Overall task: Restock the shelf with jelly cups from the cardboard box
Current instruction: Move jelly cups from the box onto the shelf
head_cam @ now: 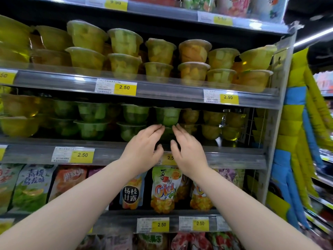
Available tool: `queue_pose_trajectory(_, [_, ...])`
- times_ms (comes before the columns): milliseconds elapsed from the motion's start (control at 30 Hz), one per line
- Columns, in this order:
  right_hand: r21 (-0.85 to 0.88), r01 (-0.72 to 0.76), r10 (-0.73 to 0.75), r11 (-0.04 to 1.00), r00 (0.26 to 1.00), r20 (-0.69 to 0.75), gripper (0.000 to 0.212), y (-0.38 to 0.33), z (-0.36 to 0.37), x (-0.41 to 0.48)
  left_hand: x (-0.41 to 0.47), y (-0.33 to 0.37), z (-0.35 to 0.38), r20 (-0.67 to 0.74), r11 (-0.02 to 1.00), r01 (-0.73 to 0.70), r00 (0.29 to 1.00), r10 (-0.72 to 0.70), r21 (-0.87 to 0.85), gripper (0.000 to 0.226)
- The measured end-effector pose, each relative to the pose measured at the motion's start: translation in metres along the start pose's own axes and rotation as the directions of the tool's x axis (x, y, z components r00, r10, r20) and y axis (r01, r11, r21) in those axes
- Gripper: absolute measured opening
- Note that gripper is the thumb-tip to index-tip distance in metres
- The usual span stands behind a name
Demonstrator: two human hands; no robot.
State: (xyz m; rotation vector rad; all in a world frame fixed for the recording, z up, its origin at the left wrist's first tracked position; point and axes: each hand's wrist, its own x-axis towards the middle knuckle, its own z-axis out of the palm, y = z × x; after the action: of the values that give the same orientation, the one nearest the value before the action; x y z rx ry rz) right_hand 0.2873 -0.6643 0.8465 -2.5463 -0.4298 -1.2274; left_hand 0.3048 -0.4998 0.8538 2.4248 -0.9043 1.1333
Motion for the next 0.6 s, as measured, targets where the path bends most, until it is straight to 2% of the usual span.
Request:
queue_pose_trajectory(300, [-0.205, -0.066, 0.085, 0.977, 0.992, 0.090, 0.065, 0.000, 0.009, 0.013, 0.016, 0.004, 0.000, 0.081, 0.992, 0.128, 0.989, -0.127, -0.009, 0.054])
queue_pose_trajectory(400, [-0.229, -0.032, 0.055, 0.973, 0.994, 0.094, 0.070, 0.003, 0.011, 0.008, 0.012, 0.005, 0.000, 0.107, 0.991, 0.130, 0.986, -0.130, 0.010, 0.055])
queue_pose_trajectory(467, [-0.232, -0.007, 0.025, 0.973, 0.997, 0.076, 0.069, 0.007, 0.013, -0.001, 0.002, 0.007, -0.001, 0.102, 0.994, 0.090, 0.990, -0.096, 0.064, 0.061])
queue_pose_trajectory(533, [-0.246, 0.010, -0.003, 0.969, 1.000, 0.026, 0.060, 0.008, 0.013, -0.013, -0.016, 0.007, 0.000, 0.113, 0.983, 0.033, 0.992, -0.054, 0.178, 0.070])
queue_pose_trajectory(600, [-0.253, 0.015, -0.014, 0.967, 1.000, 0.006, 0.056, 0.008, 0.016, -0.028, -0.038, 0.006, 0.004, 0.146, 0.956, 0.055, 0.984, -0.101, 0.288, 0.073])
